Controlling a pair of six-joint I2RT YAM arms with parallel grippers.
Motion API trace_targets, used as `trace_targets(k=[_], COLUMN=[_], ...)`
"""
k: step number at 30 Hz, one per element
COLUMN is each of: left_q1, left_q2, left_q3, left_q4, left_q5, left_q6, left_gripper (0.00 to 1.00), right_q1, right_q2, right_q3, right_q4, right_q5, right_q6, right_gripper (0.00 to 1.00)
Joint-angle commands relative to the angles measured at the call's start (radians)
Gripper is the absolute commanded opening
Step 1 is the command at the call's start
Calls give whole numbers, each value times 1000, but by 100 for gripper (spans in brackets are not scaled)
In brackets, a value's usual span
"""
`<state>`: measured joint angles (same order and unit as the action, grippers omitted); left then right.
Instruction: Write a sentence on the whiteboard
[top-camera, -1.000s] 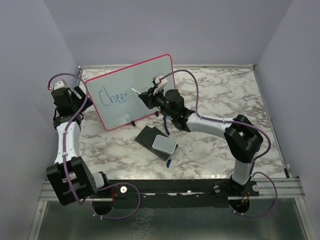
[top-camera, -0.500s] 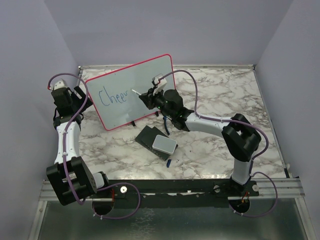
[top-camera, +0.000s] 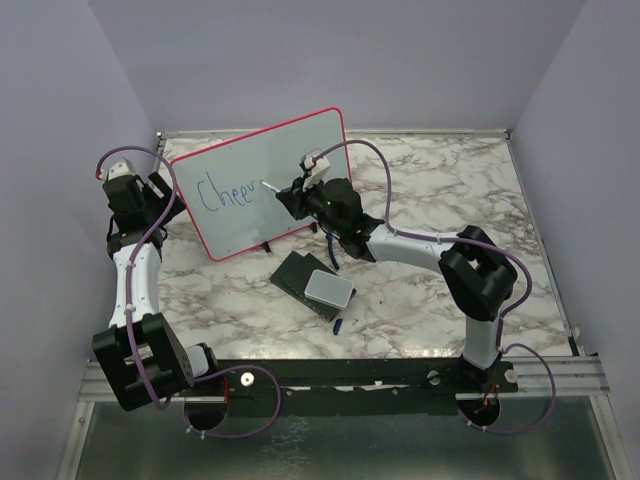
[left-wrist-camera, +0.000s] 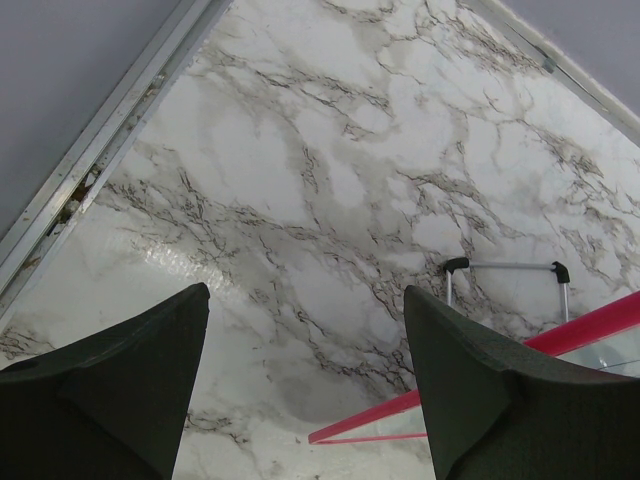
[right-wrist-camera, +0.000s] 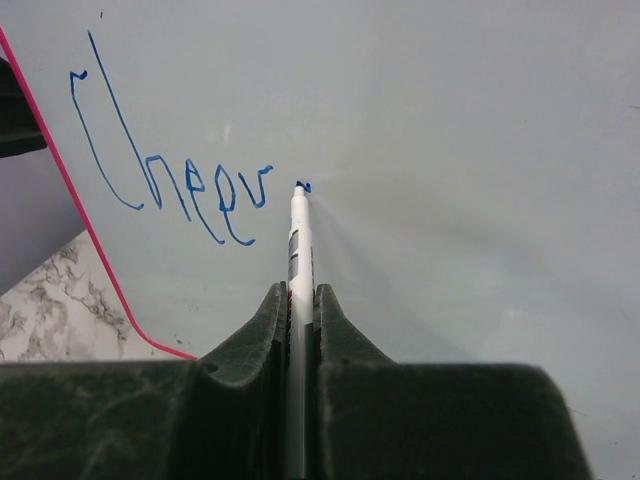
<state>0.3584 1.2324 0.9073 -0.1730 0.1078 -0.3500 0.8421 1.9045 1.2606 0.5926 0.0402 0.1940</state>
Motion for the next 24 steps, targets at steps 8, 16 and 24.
trace_targets(k=[8, 16, 24], left_q1=[-15, -14, -16], left_q2=[-16, -16, -17], left_q3=[-7, -7, -8], left_q4=[18, 18, 18], left_q5=[33, 33, 33], left_q6=[8, 8, 8], left_gripper=[80, 80, 80], right_q1=[-6, -6, -6], right_q2=[44, 43, 30], right_q3=[53, 20, -7], right_q4=[-30, -37, -41], right_q5=[-22, -34, -26], right_q6=[-4, 7, -3], right_gripper=[1, 1, 1])
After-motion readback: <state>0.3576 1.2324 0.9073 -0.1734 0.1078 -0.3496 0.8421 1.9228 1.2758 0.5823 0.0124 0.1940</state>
